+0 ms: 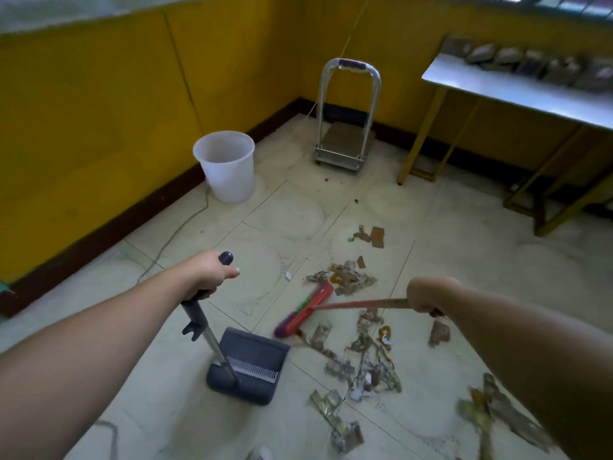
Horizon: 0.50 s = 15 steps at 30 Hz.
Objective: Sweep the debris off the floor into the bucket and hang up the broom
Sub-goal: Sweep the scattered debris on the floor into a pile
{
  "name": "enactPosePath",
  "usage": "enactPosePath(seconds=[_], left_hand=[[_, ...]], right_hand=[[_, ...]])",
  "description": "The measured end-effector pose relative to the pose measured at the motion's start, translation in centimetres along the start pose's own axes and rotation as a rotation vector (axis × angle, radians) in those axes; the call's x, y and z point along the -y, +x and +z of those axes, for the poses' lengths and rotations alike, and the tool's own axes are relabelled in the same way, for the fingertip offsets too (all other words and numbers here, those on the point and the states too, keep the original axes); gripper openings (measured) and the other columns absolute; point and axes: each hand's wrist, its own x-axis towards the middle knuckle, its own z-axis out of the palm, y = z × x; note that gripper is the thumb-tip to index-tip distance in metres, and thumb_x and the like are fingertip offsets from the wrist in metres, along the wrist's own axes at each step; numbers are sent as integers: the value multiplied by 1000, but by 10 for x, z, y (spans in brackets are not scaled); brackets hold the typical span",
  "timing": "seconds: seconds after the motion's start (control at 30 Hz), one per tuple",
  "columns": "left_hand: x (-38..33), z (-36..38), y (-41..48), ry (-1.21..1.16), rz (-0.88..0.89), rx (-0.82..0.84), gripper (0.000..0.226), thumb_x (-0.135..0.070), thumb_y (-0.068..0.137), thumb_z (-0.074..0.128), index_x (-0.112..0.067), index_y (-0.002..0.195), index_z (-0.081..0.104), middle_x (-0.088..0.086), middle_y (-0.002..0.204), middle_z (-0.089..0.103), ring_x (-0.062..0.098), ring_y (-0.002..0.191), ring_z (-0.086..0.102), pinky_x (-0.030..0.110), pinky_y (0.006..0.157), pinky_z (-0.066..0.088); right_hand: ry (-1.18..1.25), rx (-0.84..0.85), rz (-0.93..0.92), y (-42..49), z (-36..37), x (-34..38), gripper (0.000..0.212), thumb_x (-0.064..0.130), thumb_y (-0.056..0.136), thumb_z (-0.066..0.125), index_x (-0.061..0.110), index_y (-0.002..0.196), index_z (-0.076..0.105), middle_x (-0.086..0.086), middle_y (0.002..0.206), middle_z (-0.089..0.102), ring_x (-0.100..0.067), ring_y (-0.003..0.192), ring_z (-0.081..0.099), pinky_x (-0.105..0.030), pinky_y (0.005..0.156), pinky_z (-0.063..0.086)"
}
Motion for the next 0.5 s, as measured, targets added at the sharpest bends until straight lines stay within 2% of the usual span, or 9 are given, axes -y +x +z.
enactPosePath(seconds=[0.1,0.2,0.27,0.33,0.43,0.5], left_hand=[[-17,7,-9,28,20,-53,29,-32,93,58,-5,95,49,9,57,40,18,47,37,27,48,32],[-34,15,-15,56,52,-96,30,-33,92,59,-6,99,50,11,62,43,20,50,39,27,49,33],[-44,21,-17,87,70,-122,33,-33,92,60,-4,104,51,12,67,45,22,53,41,28,52,35],[-51,27,-17,120,87,-140,32,-32,92,60,-4,106,52,12,69,45,22,56,42,28,52,36],[-58,32,-15,147,105,-141,30,-30,93,59,-4,106,52,10,67,43,22,55,41,27,50,35],[-61,31,-11,150,116,-134,29,-30,93,59,-4,105,53,9,67,42,21,54,40,28,50,34]], right_hand=[[12,22,0,-6,-15,-33,36,7,96,44,-5,130,45,-11,70,45,-14,50,44,-19,44,37],[125,26,25,-3,-26,-54,19,10,97,44,-2,112,48,-19,88,54,-17,52,45,-20,42,38],[186,5,14,3,-25,-61,21,7,97,42,-5,113,49,-20,94,55,-17,52,45,-22,42,37],[222,10,-18,4,-21,-59,25,8,98,41,-3,120,47,-18,89,56,-17,52,44,-22,45,37],[275,-1,-77,3,-17,-34,18,11,98,42,0,111,49,-12,72,51,-16,46,43,-22,39,35],[312,1,-139,9,-11,-8,15,9,97,43,-1,104,52,-9,71,49,-15,50,44,-21,41,38]])
